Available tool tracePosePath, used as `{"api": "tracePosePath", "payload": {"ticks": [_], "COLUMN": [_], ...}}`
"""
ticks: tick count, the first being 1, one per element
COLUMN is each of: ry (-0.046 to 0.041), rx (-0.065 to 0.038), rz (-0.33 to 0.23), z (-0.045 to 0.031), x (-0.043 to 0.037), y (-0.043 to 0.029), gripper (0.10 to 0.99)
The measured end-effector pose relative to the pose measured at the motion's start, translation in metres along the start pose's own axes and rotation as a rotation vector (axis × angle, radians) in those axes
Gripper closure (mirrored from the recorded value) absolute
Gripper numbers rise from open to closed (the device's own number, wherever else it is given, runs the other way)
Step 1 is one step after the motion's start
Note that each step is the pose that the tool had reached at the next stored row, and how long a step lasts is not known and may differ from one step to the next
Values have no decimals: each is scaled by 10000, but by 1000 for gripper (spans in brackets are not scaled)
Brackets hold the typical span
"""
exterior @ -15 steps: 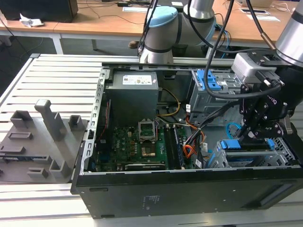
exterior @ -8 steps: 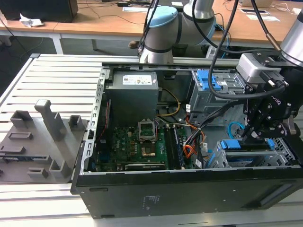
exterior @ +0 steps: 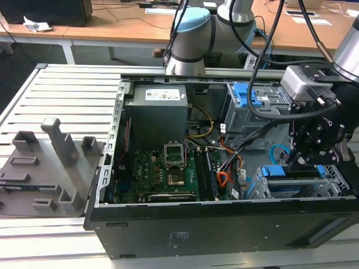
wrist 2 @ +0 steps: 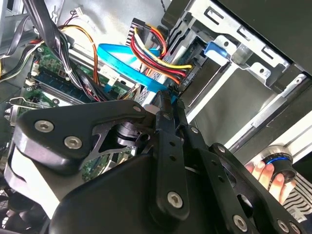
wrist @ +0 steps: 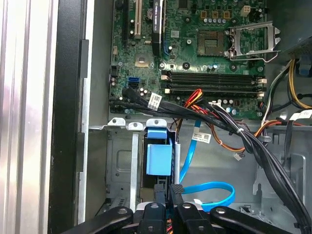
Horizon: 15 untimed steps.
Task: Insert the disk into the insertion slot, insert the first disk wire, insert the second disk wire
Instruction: 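Insert the second disk wire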
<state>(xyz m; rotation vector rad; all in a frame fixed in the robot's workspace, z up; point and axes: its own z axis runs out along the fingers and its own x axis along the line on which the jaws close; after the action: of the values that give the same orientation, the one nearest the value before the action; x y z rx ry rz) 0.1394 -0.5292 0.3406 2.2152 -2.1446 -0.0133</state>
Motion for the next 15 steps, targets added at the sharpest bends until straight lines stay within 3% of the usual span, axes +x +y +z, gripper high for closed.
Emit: {"api": "tracePosePath", "payload": {"ticks": [8, 10, 11, 13, 15], "ry": [-5, -6, -12, -6, -6], "rx": [2, 1, 1, 1, 1], "rz": [-2, -2, -2, -1, -1], "z": [36, 39, 16, -165, -266], "x": [24, 25, 26, 25, 15], "y": [-4, -4, -2, 6, 11], "gripper": [925, 851, 851, 851, 851]}}
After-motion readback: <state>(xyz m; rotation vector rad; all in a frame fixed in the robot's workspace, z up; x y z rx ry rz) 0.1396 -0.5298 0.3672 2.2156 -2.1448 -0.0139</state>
